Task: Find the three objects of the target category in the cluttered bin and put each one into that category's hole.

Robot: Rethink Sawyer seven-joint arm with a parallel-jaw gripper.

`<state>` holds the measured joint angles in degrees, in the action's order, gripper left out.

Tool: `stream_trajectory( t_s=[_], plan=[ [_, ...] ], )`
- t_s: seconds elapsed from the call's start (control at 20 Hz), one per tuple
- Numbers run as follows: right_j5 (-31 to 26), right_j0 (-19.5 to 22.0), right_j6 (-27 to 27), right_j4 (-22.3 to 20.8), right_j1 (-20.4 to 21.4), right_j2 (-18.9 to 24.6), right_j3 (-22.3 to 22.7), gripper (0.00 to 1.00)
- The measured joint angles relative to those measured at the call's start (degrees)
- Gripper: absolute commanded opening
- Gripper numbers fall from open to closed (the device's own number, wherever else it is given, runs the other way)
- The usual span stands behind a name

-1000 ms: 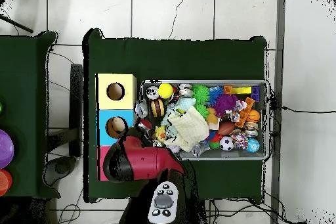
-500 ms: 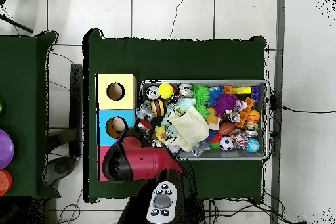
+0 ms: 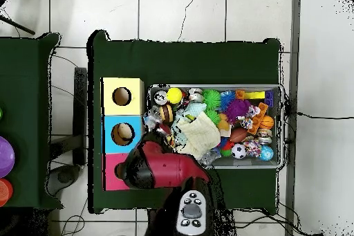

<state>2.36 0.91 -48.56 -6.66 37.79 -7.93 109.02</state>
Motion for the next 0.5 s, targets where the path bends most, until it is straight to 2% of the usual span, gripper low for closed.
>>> stream_trajectory(
  t_s=[0.25, 0.5],
  plan=[
    [-0.78, 6.87, 0.0, -2.18, 1.1, 2.56, -0.3, 1.0],
    [-4.4, 13.51, 0.0, -4.23, 2.56, 5.29, -1.47, 1.0]
  ],
)
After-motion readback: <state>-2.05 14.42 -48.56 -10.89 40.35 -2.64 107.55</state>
